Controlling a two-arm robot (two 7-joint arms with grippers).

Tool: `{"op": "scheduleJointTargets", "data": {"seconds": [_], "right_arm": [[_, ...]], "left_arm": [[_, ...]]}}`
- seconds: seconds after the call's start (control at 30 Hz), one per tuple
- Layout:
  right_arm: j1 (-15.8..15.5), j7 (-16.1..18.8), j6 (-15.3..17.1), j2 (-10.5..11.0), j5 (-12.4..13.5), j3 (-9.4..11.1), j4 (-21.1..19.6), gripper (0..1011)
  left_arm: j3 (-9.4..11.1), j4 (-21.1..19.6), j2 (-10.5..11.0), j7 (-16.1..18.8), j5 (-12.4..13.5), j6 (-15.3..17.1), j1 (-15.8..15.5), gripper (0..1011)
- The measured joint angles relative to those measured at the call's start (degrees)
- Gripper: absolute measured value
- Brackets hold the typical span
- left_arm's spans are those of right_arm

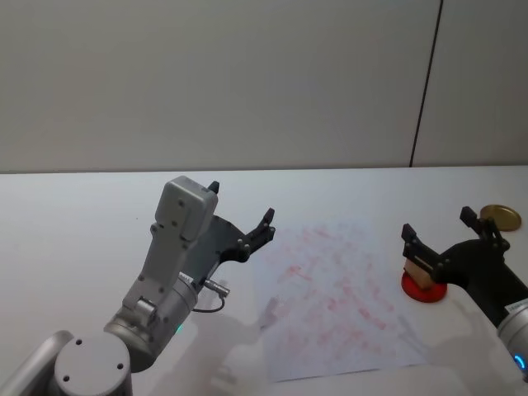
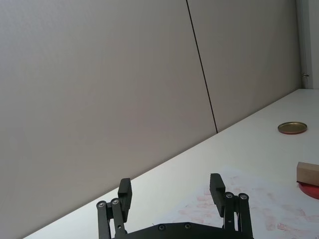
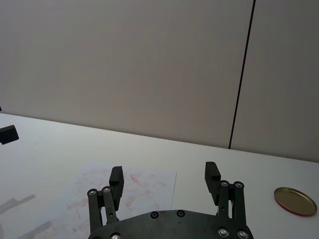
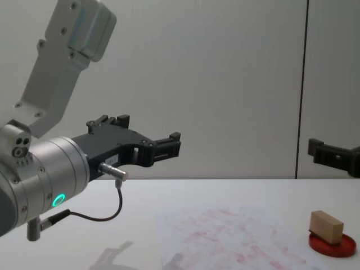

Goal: Use the one hand to pick up the stamp and affix it onto the A4 paper.

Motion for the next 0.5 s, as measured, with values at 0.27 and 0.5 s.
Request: {"op": "scheduleJointTargets", "data": {"seconds": [0.27, 0.5], "right_arm": [[0.0, 0.0, 0.0, 0.0, 0.0, 0.0, 0.0, 1001], [0.0, 0.0, 0.0, 0.0, 0.0, 0.0, 0.0, 1001]], "left_arm": [[0.0, 0.0, 0.0, 0.0, 0.0, 0.0, 0.0, 993], [0.0, 0.0, 0.0, 0.0, 0.0, 0.0, 0.0, 993]]}}
